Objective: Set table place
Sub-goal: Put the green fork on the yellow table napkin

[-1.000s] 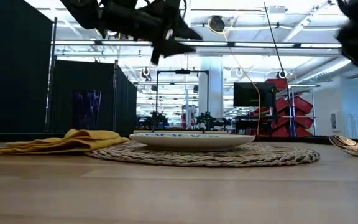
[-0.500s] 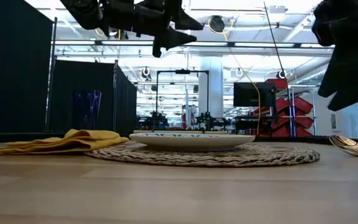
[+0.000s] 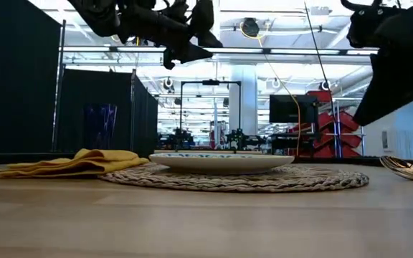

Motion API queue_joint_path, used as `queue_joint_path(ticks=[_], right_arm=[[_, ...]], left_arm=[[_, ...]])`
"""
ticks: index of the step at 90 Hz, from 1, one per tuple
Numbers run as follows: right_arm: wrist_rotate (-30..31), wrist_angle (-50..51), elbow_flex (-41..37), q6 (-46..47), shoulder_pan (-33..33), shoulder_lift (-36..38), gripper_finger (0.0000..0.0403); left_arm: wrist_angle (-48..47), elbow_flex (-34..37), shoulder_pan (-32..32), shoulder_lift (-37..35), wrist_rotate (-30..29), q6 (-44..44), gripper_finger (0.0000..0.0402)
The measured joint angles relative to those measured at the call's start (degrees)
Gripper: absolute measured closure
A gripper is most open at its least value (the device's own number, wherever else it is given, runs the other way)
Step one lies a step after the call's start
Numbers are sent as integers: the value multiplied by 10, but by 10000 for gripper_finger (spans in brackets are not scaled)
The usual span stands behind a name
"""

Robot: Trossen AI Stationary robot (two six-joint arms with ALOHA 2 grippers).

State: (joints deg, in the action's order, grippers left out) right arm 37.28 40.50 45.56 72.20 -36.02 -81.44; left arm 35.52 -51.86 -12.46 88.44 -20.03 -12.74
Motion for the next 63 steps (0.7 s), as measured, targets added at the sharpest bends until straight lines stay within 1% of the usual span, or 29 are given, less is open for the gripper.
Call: queue_joint_path(ticks=[10, 16, 22, 26, 39, 48, 55, 63], right_arm=[[5, -9, 0, -9, 19, 4, 255], [4, -19, 0, 8, 33, 4, 255], [-2, -34, 0, 50, 44, 4, 255], [-3, -52, 0, 59, 48, 3, 255], [-14, -120, 0, 61, 44, -5, 255], [3, -141, 0, 38, 37, -24, 255], [17, -140, 0, 33, 33, -44, 255], [18, -144, 0, 32, 39, -63, 255]], left_arm=[[-2, 0, -9, 0, 1, -4, 235], [-16, 0, -15, 0, 18, -4, 235], [-42, 0, -21, 0, 45, -4, 235], [-63, 0, -24, 0, 66, -9, 235], [-129, 0, -29, 0, 149, -17, 235], [-172, 0, -26, 0, 206, -3, 235], [-200, 0, -19, 0, 235, 12, 235], [-227, 0, -10, 0, 259, 13, 235]])
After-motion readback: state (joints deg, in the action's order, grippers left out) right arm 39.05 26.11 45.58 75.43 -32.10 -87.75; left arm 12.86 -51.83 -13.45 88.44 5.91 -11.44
